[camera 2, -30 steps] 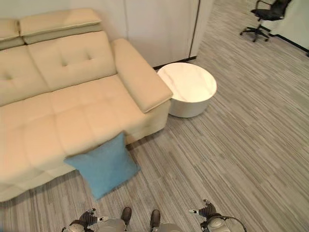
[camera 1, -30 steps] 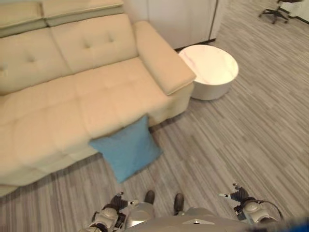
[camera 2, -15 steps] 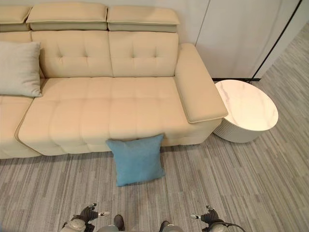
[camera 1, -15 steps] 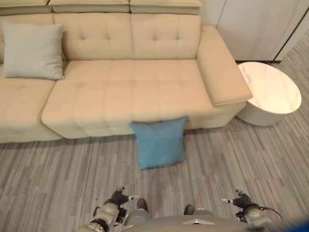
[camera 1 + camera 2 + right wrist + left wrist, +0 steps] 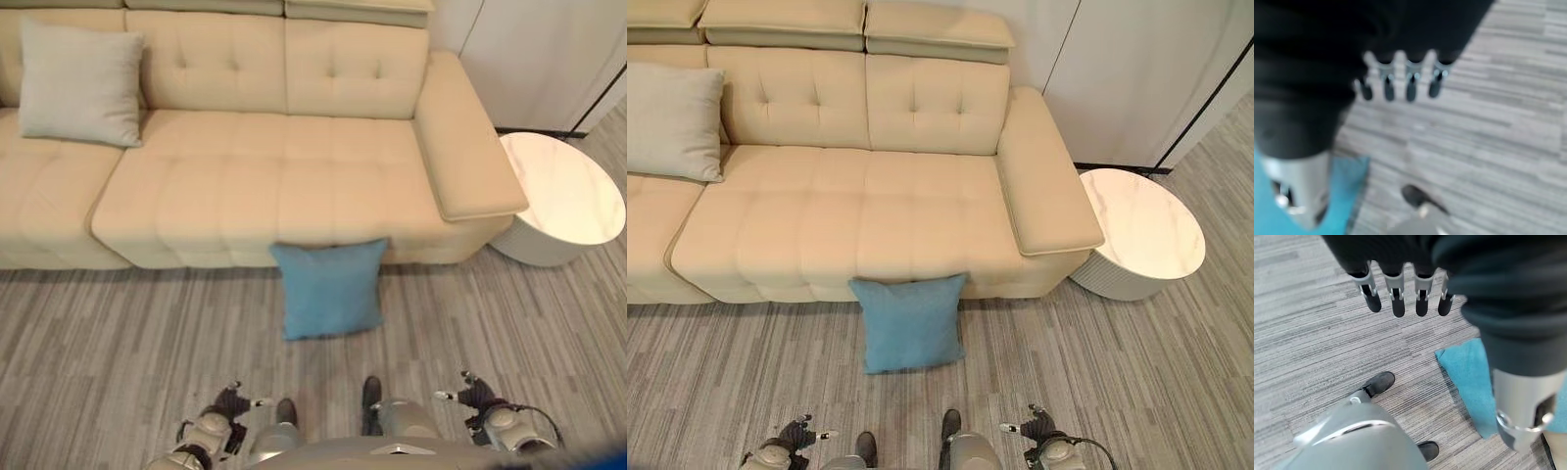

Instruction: Pick up all the scattered cushions and arrange them neatly on the sofa.

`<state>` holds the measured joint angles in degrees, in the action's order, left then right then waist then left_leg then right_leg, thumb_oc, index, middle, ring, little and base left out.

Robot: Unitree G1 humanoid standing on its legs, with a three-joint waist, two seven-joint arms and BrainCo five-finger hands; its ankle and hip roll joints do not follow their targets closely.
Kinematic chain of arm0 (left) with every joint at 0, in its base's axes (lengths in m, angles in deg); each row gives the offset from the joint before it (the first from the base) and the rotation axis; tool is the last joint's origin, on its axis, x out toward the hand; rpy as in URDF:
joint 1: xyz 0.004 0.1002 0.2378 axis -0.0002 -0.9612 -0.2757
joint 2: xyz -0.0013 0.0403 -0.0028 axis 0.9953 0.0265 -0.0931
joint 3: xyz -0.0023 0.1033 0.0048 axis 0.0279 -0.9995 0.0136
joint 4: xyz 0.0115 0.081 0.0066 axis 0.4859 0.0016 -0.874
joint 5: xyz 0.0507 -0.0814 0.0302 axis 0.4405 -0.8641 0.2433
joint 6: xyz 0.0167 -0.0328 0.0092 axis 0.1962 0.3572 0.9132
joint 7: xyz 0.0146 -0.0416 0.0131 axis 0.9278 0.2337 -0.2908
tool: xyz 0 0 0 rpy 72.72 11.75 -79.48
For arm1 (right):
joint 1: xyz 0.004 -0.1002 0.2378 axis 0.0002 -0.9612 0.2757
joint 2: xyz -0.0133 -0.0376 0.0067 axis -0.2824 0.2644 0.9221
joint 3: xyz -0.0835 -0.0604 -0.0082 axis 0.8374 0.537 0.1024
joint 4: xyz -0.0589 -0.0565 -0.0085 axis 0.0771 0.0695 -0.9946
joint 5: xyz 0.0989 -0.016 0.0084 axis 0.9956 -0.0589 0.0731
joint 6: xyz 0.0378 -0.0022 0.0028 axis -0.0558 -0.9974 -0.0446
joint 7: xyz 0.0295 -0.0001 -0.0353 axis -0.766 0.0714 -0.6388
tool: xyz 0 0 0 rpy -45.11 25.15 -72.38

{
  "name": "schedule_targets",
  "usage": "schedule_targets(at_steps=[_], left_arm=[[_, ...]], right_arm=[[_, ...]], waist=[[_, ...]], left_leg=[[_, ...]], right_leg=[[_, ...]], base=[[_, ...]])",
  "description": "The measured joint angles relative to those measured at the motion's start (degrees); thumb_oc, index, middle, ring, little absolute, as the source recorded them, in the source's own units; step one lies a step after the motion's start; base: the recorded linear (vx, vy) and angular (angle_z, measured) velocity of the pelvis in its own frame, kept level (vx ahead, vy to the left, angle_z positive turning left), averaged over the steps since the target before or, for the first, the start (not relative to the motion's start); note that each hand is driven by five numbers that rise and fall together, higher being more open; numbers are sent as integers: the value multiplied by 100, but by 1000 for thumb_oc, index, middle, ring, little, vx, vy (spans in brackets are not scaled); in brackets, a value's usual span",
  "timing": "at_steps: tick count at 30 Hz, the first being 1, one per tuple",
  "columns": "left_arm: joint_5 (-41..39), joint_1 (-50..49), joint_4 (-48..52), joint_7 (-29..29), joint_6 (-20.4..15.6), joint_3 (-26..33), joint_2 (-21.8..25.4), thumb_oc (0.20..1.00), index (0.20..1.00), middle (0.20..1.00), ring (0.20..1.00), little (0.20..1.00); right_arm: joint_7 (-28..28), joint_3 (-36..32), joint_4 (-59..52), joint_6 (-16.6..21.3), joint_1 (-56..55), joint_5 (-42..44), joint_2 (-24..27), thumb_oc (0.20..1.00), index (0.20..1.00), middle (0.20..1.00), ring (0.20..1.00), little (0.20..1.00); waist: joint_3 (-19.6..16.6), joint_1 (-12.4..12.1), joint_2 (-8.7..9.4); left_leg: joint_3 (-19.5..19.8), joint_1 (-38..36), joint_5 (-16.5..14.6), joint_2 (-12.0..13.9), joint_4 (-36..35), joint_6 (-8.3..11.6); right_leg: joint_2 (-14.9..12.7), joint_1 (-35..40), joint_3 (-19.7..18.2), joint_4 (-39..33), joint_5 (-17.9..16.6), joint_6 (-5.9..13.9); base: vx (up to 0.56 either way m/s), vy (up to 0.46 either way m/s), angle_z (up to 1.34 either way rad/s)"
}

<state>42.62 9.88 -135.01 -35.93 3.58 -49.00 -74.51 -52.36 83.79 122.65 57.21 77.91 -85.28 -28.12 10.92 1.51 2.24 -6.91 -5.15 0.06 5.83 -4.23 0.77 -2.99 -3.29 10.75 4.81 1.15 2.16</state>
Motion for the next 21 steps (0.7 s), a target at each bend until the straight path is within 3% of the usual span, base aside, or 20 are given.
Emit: schedule_targets(at_steps=[2,4,7,8,9,13,14,17,19,21], left_arm=[[-7,-18,-6,0,-5,7,-38,1000,1000,1000,1000,1000],[-10,85,0,-3,-24,7,-22,1000,1000,1000,1000,1000],[-48,34,-14,-2,12,156,29,1000,1000,1000,1000,1000],[-87,50,5,-5,9,191,43,1000,1000,1000,1000,1000],[-111,91,27,0,-11,230,87,1000,1000,1000,1000,1000],[-110,73,157,-15,-8,217,66,1000,1000,1000,1000,1000],[-110,66,156,-22,-3,242,57,1000,1000,1000,1000,1000],[-107,-5,163,-15,12,278,51,1000,1000,1000,1000,1000],[-106,-23,147,-6,16,281,9,1000,1000,1000,1000,1000],[-104,41,58,-3,21,274,-7,1000,1000,1000,1000,1000]], right_arm=[[-3,-61,-2,5,-98,2,49,1000,1000,1000,1000,1000],[-9,-67,0,10,-200,5,92,1000,1000,1000,1000,1000],[-8,-68,39,63,-15,12,106,1000,1000,1000,1000,1000],[8,-80,49,77,72,24,114,1000,1000,1000,1000,1000],[10,-75,124,66,71,29,122,1000,1000,1000,1000,1000],[14,61,260,65,45,24,79,1000,1000,1000,1000,1000],[13,55,319,59,20,23,45,1000,1000,1000,1000,1000],[21,21,308,59,-5,12,62,1000,1000,1000,1000,1000],[19,10,307,38,-87,6,119,1000,1000,1000,1000,1000],[9,22,290,6,-150,3,100,1000,1000,1000,1000,1000]], waist=[[-5,31,-47],[-63,114,13],[-29,-33,232],[58,-105,445],[81,-179,491],[36,-240,378],[25,-232,371],[-44,-160,411],[-85,-80,357],[-123,-22,247]], left_leg=[[287,138,15,15,312,16],[596,524,106,-29,784,158],[580,914,367,26,1597,569],[505,1347,335,49,2276,653],[330,1546,308,68,2240,612],[-273,1658,610,126,111,644],[-328,1621,702,121,-74,568],[-356,1499,763,-1,137,432],[-356,1176,784,-220,183,178],[-389,850,702,-267,45,-185]], right_leg=[[21,177,77,9,122,-87],[-4,306,79,-91,273,-89],[117,602,160,-433,205,-308],[97,921,255,-861,192,-544],[146,1016,284,-1039,136,-527],[486,1035,427,-1034,282,-392],[607,1068,398,-1000,268,-401],[624,1152,318,-998,306,-375],[582,1268,186,-952,385,-252],[579,1250,109,-518,585,-67]], base=[[141,-200,69],[123,-189,116],[162,-113,43],[234,-2,42],[219,49,46],[311,180,7],[230,198,-35],[176,198,-36],[183,245,-37],[111,175,-15]])
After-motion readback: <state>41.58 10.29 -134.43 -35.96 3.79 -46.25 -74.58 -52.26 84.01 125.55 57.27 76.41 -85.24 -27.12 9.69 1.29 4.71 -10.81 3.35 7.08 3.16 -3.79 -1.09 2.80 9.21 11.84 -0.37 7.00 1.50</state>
